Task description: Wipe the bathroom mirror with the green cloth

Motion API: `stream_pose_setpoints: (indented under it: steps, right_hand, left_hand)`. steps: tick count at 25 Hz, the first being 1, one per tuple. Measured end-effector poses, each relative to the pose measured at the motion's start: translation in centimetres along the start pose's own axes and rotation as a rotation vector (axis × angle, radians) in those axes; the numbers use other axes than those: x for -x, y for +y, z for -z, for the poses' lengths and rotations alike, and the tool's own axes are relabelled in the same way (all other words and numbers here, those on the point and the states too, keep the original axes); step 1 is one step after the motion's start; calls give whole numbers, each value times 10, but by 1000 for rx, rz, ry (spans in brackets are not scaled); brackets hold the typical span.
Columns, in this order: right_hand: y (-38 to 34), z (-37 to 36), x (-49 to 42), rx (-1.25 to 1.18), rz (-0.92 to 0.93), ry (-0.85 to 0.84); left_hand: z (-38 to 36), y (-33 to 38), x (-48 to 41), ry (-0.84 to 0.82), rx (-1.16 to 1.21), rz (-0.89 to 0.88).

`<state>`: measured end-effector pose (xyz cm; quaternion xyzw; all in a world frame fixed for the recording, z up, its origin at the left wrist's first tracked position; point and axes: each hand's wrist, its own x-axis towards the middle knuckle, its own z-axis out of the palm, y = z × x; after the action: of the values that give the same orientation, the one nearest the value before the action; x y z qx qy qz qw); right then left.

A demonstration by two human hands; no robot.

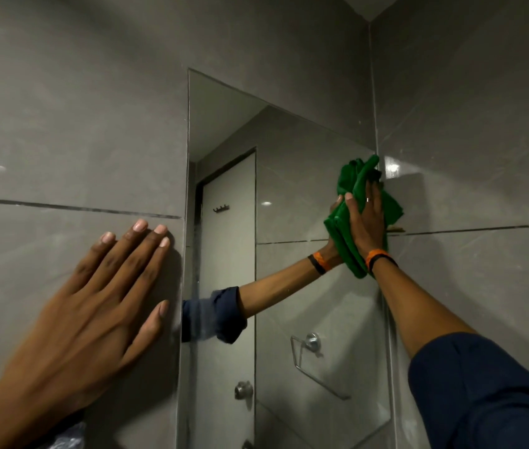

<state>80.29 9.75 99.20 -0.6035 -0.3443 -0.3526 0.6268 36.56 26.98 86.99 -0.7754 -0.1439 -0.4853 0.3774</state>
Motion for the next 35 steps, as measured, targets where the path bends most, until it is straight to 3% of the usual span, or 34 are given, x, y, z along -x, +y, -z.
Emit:
stream_pose_setpoints:
  steps: [16, 24, 28, 35]
  right_hand:
    - [117, 12, 250, -71, -366, 105]
    - [129, 8, 315, -10, -549, 120]
    - [104, -4, 345, -16, -517, 130]
    - [22, -42, 415, 96, -306, 88]
  left_hand:
    - [18, 9, 0, 10, -6, -8]
    - [19, 10, 1, 27, 10, -18]
    - [19, 9, 4, 44, 42, -5]
    - [27, 9, 3, 52, 181, 25]
